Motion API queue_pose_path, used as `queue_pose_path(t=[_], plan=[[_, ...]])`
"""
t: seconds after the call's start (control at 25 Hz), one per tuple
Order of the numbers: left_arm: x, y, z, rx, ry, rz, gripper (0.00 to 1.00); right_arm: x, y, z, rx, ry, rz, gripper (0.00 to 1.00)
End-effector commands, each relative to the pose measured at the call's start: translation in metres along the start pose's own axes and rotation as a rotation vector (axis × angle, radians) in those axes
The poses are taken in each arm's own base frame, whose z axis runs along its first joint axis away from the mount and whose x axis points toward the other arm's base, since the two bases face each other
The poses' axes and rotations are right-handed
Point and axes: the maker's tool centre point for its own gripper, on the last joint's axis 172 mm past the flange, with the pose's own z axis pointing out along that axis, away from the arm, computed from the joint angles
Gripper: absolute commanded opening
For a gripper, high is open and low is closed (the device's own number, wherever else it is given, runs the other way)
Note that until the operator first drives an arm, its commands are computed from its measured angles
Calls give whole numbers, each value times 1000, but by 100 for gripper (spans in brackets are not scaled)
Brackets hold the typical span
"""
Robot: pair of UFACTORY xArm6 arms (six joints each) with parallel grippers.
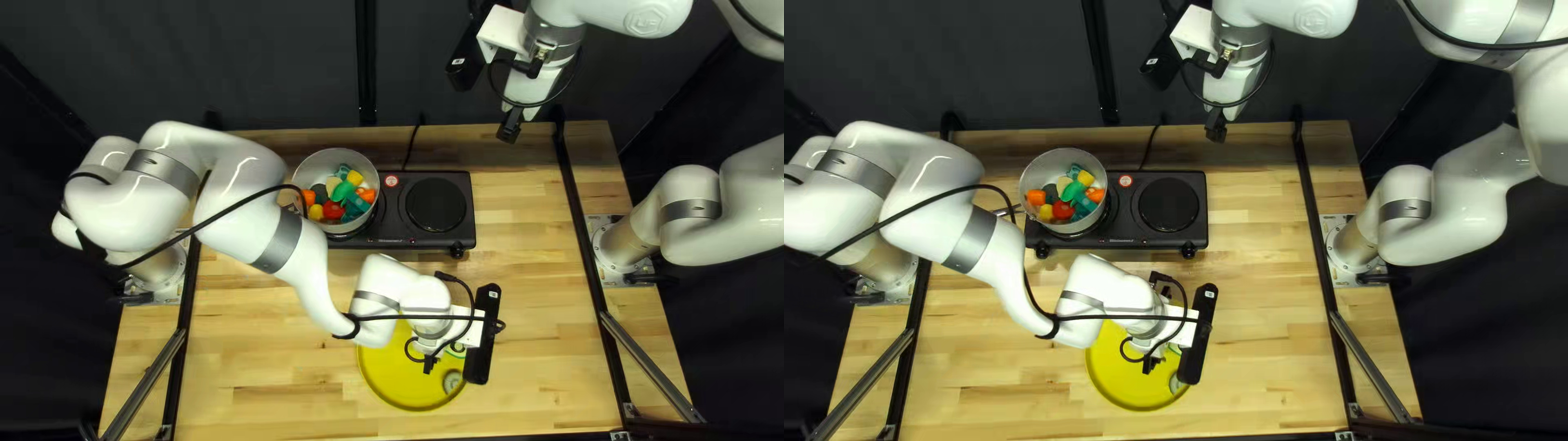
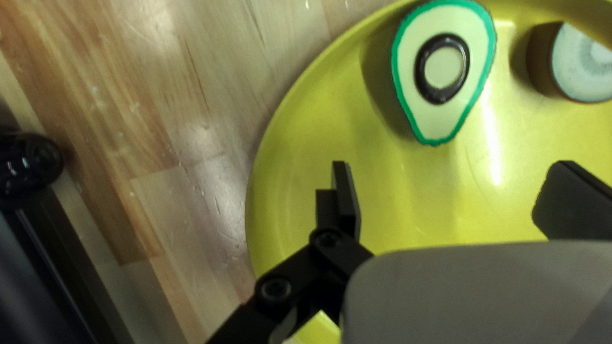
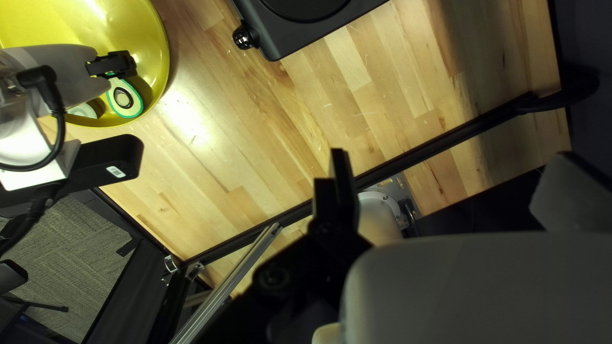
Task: Pick up a pot and place it onto the stove surface, add food to pot
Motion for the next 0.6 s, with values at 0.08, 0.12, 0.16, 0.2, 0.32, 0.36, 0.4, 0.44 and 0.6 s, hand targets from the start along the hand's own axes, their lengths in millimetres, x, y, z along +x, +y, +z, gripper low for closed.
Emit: queue_pose_path(t=[0.08, 0.12, 0.16, 0.2, 0.32, 0.36, 0.4, 0.44, 0.6], plan=[[9, 1, 10, -13, 8, -6, 100, 0, 0, 0, 0, 0, 0, 100], [9, 1, 10, -15, 8, -5, 100, 0, 0, 0, 0, 0, 0, 100], [9, 2, 11, -16, 8, -5, 100, 0, 0, 0, 0, 0, 0, 100], [9, 2, 11, -16, 8, -4, 100, 0, 0, 0, 0, 0, 0, 100], [8, 3, 13, -20, 7, -3, 100, 0, 0, 0, 0, 0, 0, 100], [8, 2, 15, -22, 6, -4, 100, 0, 0, 0, 0, 0, 0, 100], [8, 2, 16, -23, 6, -4, 100, 0, 0, 0, 0, 0, 0, 100], [8, 2, 18, -25, 6, -6, 100, 0, 0, 0, 0, 0, 0, 100], [9, 2, 22, -32, 7, -6, 100, 0, 0, 0, 0, 0, 0, 100]])
